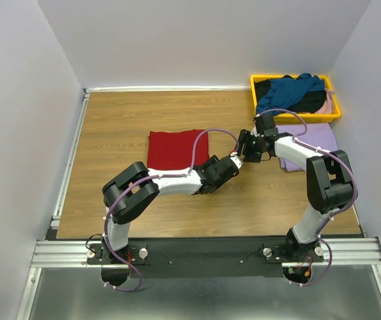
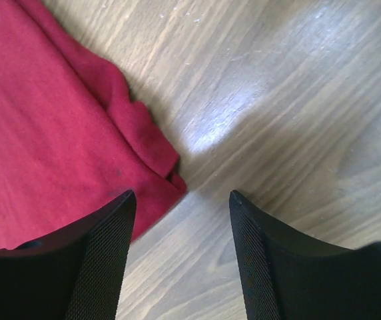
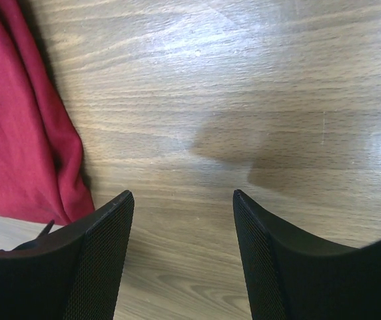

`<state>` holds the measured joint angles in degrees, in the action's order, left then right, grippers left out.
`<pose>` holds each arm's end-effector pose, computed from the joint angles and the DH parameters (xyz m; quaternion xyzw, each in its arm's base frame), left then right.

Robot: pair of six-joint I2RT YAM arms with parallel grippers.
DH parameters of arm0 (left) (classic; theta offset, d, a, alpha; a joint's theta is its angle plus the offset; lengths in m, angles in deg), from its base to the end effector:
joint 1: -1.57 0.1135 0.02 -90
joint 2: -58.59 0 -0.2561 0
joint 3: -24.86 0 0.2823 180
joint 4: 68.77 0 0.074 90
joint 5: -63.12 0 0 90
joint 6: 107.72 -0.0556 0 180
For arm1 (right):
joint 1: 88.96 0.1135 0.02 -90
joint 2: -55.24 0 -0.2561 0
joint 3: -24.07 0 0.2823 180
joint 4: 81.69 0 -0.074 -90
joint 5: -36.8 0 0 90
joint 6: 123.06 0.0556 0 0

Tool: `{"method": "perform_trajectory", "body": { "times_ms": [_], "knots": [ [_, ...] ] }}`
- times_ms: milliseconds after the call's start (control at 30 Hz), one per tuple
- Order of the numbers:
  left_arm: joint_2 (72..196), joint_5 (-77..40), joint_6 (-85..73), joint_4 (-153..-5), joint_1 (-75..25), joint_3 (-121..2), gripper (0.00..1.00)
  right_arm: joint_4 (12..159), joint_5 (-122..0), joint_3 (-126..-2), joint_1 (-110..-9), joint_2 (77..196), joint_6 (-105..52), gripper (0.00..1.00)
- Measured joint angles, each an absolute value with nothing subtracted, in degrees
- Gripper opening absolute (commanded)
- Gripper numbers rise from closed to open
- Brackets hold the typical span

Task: Fold and stack the t-shirts
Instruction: Neatly place the folded tshirt to the corner

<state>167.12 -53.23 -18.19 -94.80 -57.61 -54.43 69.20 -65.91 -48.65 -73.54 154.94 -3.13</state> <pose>0.2355 -0.3466 0.1167 0.4032 0.8400 0.0471 0.3599 0.3691 0.1145 0.1314 0.0880 0.9471 0.2094 0.2266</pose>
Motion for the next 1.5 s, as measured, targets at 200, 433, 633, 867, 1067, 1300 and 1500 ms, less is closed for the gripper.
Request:
{"method": "perform_trajectory", "body": {
  "times_ms": [200,433,633,867,1067,1300,1500],
  "knots": [
    [167.6,-55.2,-18.6,-95.1,-56.4,-54.5,0.61,69.2,-67.6,-48.7,-73.5,155.1,-3.1,0.68],
    [167.8,-56.0,-18.9,-96.0,-54.8,-54.3,0.22,69.9,-70.7,-48.7,-73.5,157.0,-2.4,0.68],
    [168.0,-55.9,-18.7,-96.5,-54.7,-53.8,0.0,73.0,-75.0,-48.7,-73.5,158.5,1.1,0.69],
    [165.3,-54.3,-18.6,-95.7,-53.6,-51.9,0.0,82.1,-82.1,-47.3,-73.5,161.5,8.8,0.75],
    [161.3,-52.9,-18.5,-95.0,-51.9,-51.6,0.0,91.5,-87.5,-46.1,-73.5,164.9,17.7,0.77],
    [160.2,-51.5,-18.5,-94.5,-51.7,-51.6,0.0,104.1,-93.0,-45.6,-72.4,170.0,27.6,0.77],
    [159.5,-50.8,-17.3,-94.5,-51.7,-51.6,0.0,106.3,-94.5,-49.6,-68.2,174.1,30.2,0.77]
  ]
}}
